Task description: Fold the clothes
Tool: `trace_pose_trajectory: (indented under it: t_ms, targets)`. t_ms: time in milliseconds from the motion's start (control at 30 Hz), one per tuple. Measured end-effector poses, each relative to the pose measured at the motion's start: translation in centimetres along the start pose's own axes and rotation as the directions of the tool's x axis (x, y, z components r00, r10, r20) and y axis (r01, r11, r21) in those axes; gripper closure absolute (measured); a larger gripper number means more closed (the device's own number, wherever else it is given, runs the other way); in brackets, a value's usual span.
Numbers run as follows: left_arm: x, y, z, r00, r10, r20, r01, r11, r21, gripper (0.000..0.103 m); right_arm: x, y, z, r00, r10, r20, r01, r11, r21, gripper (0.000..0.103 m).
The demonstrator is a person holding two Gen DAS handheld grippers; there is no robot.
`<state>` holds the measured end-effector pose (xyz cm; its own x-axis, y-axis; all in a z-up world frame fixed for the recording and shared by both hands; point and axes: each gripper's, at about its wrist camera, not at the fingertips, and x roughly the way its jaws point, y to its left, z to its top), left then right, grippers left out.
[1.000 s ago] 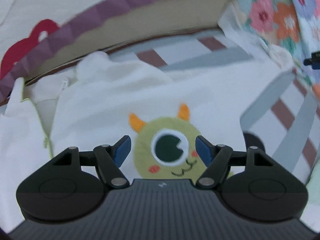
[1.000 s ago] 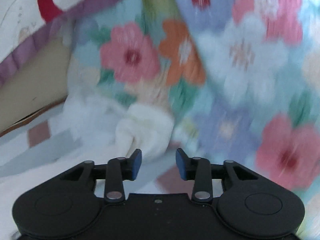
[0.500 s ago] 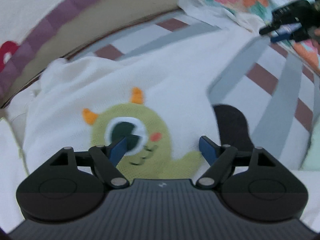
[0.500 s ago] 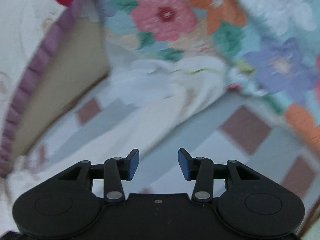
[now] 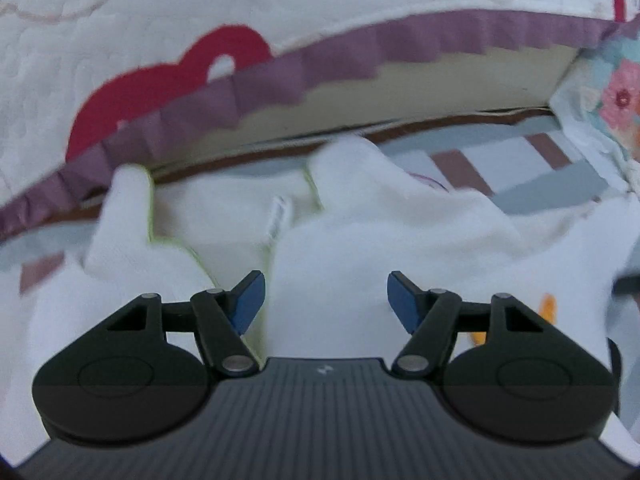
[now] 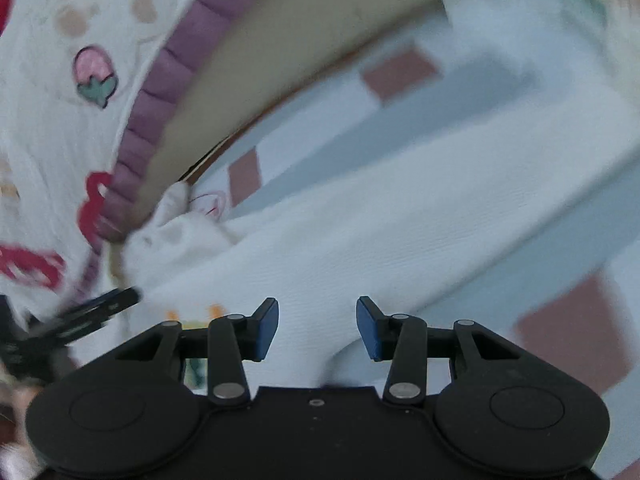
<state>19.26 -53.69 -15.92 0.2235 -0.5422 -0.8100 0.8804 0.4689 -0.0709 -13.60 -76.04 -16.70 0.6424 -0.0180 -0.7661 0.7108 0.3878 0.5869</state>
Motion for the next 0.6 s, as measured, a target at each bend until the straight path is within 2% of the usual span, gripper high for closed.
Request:
trace_pose_trajectory:
  t_ms: [67, 167, 300, 333, 400, 500, 600]
  targets:
    - [1.1, 0.0, 1.4, 1.000, -0.007, -0.009, 0.007, 1.000, 0.009, 0.031, 0.6, 0.0, -0.9, 1.000, 0.013, 0.000, -0.013, 0.997, 0.072, 0.054]
    - [3.8, -0.4, 3.0, 0.999, -0.005, -0.042, 0.006, 1.000, 0.022, 0.027, 1.2, 0.2, -1.7, 0.998, 0.034, 0.053, -0.038, 0.997, 0.071, 0.054]
    - [7.0, -1.0, 4.4, 0.995, 0.077, -0.065, -0.073, 0.995, 0.071, 0.026, 1.9, 0.2, -2.0, 0.994, 0.035, 0.105, -0.040, 0.998, 0.046, 0.054]
    - [7.3, -1.0, 4.6, 0.995, 0.079, -0.061, -0.075, 0.995, 0.072, 0.024, 2.0, 0.1, -1.9, 0.992, 0.045, 0.115, -0.051, 0.998, 0.047, 0.054]
    - [7.6, -0.7, 4.8, 0.997, 0.048, -0.061, -0.045, 0.998, 0.048, 0.021, 2.1, -0.2, -1.9, 0.989, 0.066, 0.134, -0.073, 0.996, 0.052, 0.053]
    - [8.0, -0.4, 4.6, 0.995, -0.043, -0.094, 0.045, 0.999, 0.017, 0.019, 2.4, -1.0, -1.8, 0.980, 0.096, 0.175, -0.110, 0.991, 0.073, 0.053]
    - [7.7, -0.8, 4.0, 0.996, -0.051, -0.079, 0.053, 0.998, 0.027, 0.019, 2.3, -1.4, -1.8, 0.971, 0.110, 0.213, -0.136, 0.984, 0.111, 0.053]
